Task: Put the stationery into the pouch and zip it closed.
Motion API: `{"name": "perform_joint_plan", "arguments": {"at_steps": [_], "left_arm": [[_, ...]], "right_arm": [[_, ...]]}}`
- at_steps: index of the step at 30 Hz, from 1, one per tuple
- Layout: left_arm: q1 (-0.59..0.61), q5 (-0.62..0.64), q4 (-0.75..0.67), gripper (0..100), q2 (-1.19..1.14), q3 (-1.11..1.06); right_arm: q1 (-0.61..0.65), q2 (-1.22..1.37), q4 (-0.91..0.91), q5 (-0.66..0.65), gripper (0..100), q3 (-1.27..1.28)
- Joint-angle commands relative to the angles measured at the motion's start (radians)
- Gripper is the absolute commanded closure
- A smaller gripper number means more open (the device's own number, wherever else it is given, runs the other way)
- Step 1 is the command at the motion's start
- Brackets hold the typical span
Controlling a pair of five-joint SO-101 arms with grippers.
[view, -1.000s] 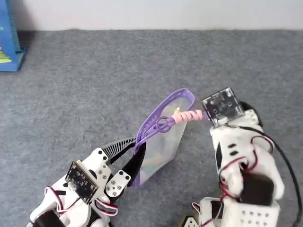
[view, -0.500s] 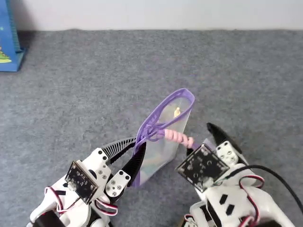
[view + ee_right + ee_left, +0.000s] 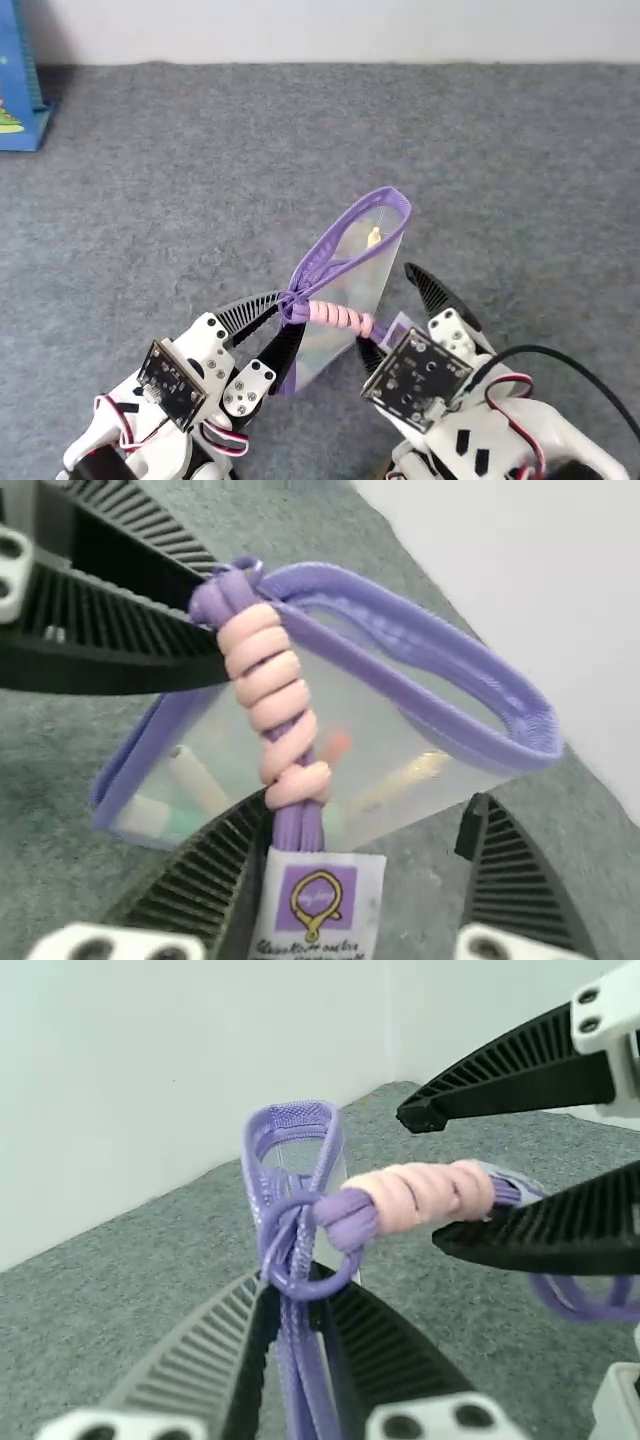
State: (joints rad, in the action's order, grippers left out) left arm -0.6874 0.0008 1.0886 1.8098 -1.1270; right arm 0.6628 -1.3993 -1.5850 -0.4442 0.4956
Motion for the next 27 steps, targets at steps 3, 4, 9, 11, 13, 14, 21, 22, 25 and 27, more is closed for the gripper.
{"name": "perform_joint_plan", "arguments": {"at_steps": [3, 4, 9, 11, 13, 14, 21, 22, 25, 27], "left_arm": [[0.012, -0.018, -0.005, 99, 0.015, 0.061], [0.012, -0.018, -0.005, 99, 0.015, 0.061], [0.012, -0.018, -0.005, 99, 0.015, 0.061], [0.012, -0.018, -0.005, 99, 0.015, 0.061], [0.012, -0.018, -0.005, 99, 0.015, 0.061], [0.012, -0.018, -0.005, 99, 0.015, 0.061], [0.012, -0.018, -0.003, 99, 0.015, 0.059], [0.012, -0.018, -0.003, 99, 0.015, 0.059], [0.012, -0.018, -0.003, 99, 0.015, 0.059], [0.012, -0.018, -0.003, 99, 0.015, 0.059]], "right_arm": [[0.088, 0.088, -0.068, 0.006, 77.6, -0.040], [0.111, 0.088, -0.085, 0.006, 78.6, -0.046], [0.203, 0.091, -0.148, 0.011, 80.9, -0.117], [0.219, 0.097, -0.150, 0.012, 80.9, -0.150], [0.220, 0.099, -0.134, 0.012, 80.9, -0.166], [0.220, 0.099, -0.119, 0.012, 80.9, -0.164], [0.220, 0.101, -0.059, 0.012, 80.9, -0.160], [0.220, 0.101, -0.051, 0.012, 81.2, -0.153], [0.220, 0.101, -0.018, 0.009, 85.3, -0.094], [0.220, 0.101, 0.008, 0.012, 85.7, -0.041]]}}
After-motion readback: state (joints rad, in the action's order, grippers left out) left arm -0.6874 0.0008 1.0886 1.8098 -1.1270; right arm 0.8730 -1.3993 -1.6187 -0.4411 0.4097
